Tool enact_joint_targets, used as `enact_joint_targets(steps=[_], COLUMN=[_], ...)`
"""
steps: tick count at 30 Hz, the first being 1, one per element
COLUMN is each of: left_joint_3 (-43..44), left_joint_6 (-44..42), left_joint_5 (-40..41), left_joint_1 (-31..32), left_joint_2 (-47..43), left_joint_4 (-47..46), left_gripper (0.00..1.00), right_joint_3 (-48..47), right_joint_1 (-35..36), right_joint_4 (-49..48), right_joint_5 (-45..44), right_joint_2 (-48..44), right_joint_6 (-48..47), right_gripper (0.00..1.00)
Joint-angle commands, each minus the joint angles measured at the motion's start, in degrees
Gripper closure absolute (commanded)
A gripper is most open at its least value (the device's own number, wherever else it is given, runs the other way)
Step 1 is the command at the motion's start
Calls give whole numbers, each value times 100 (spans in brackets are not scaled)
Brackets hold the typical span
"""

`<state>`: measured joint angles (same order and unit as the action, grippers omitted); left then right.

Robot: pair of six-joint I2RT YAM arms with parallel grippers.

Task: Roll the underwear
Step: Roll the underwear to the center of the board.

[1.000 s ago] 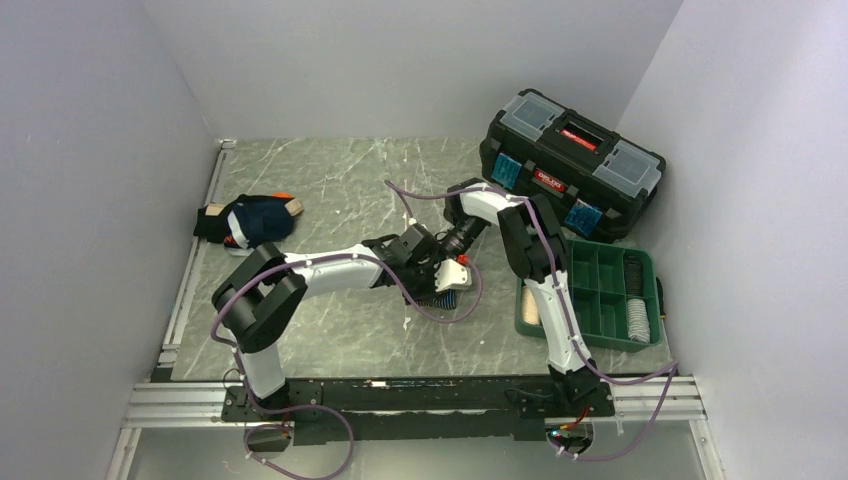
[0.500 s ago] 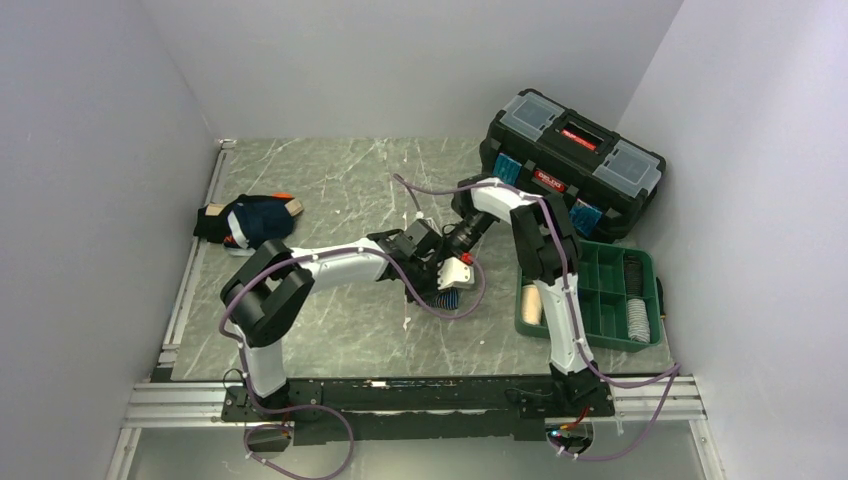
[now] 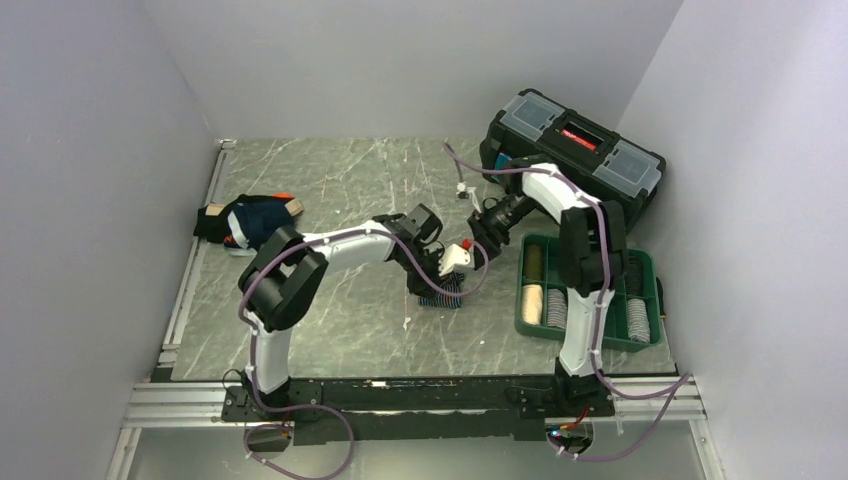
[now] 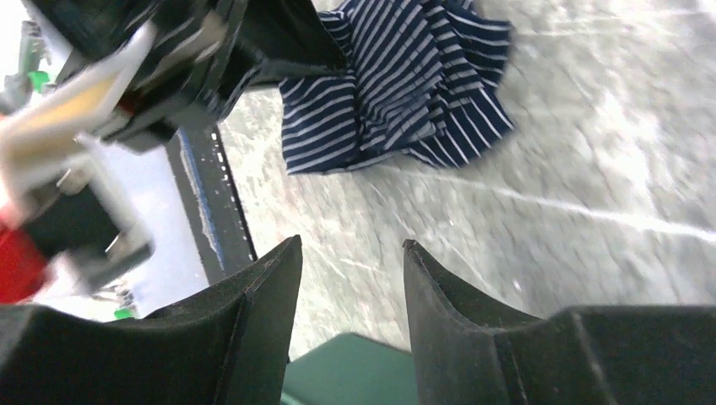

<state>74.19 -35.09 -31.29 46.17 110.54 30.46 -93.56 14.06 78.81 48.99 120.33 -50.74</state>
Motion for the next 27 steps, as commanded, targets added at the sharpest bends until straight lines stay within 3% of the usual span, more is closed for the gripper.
enact_joint_targets(steps=[1,9,16,22,27], left_joint_3=[414,2125,3190,3605,3885], left_joint_6=[107,22,-157,-136,-228], left_joint_5=[-975,-2268,-3015,-3302,-3312], left_joint_1=[-274,-840,-1101,-1259,-1272], left_joint_2=[730,2203,3235,3737,4011], left_joint_4=[1110,2875,3980,4468,4793], left_gripper=[100,100,100,100,100], right_joint_3=[304,1424,2448,3287,3568], right_joint_1=[-253,-338,-191,973,1906], right_joint_4=[-834,-2540,-3265,-4040,-4609], right_joint_5=[-407,-1225,-1198,-2190,-3085], right_joint_2=[-959,-2406,-3463,-4090,-4063], right_joint_6=[593,1832,1732,1551,1409], right_gripper=[50,50,48,46,44])
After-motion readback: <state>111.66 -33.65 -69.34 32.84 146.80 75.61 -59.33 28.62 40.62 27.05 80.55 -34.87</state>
